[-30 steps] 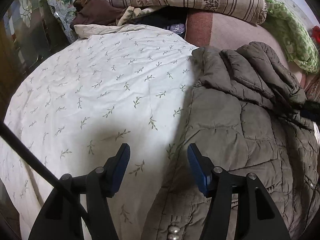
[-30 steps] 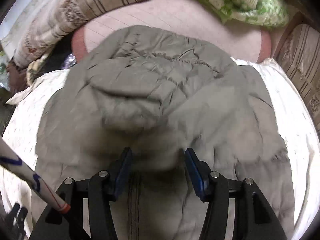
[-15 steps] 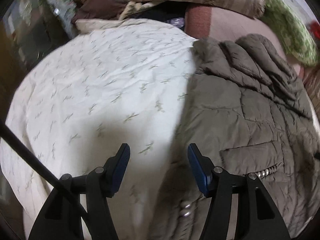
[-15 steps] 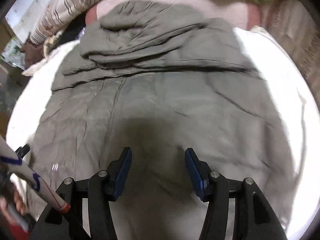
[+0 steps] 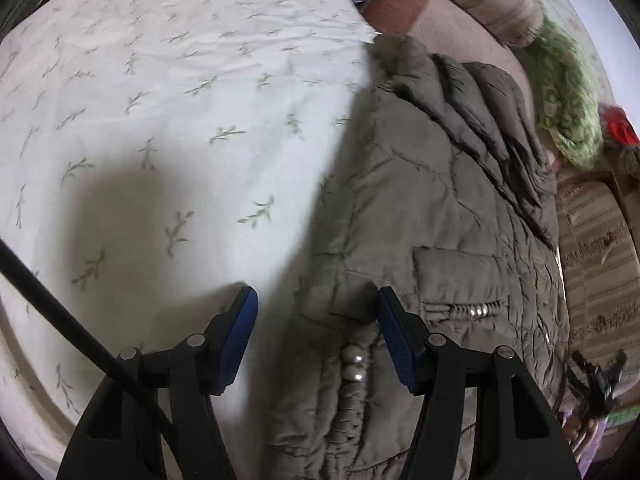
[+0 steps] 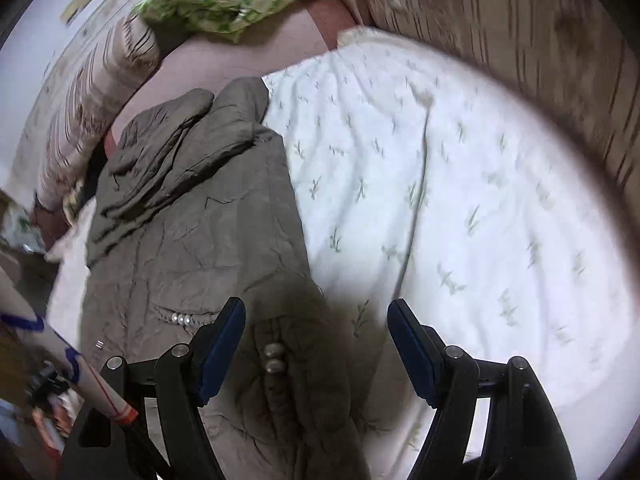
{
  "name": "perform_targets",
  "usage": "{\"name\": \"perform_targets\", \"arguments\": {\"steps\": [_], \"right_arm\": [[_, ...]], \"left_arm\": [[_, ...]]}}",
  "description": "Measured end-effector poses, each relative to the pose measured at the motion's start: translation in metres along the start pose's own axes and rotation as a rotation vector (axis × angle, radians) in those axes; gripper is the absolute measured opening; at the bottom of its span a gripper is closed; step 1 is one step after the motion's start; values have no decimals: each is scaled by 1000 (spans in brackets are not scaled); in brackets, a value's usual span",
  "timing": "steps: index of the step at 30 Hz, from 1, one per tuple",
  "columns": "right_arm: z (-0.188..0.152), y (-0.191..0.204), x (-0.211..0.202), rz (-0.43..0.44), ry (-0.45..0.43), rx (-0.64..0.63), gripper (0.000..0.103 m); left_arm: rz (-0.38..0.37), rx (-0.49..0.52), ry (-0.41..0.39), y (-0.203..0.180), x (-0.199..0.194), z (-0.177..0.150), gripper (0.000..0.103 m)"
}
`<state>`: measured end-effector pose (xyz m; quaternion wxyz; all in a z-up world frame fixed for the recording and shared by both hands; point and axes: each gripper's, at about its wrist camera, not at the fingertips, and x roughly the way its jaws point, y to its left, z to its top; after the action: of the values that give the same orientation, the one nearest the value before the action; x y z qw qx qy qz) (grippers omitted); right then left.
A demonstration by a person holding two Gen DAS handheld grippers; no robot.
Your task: Fold large clothes
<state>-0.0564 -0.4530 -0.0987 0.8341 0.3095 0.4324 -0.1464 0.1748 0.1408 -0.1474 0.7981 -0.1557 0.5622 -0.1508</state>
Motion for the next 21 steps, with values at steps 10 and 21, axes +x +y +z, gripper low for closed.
{"name": "perform_targets", "arguments": {"steps": [10,21], "right_arm": [[-11,-13,54,317,145,166,78],[-35,-11,45,390,220,105,68]], "left_arm": [[-140,68,80,-12,-2,-25,60],[-219,87,64,-13,-14,-41,59]]}}
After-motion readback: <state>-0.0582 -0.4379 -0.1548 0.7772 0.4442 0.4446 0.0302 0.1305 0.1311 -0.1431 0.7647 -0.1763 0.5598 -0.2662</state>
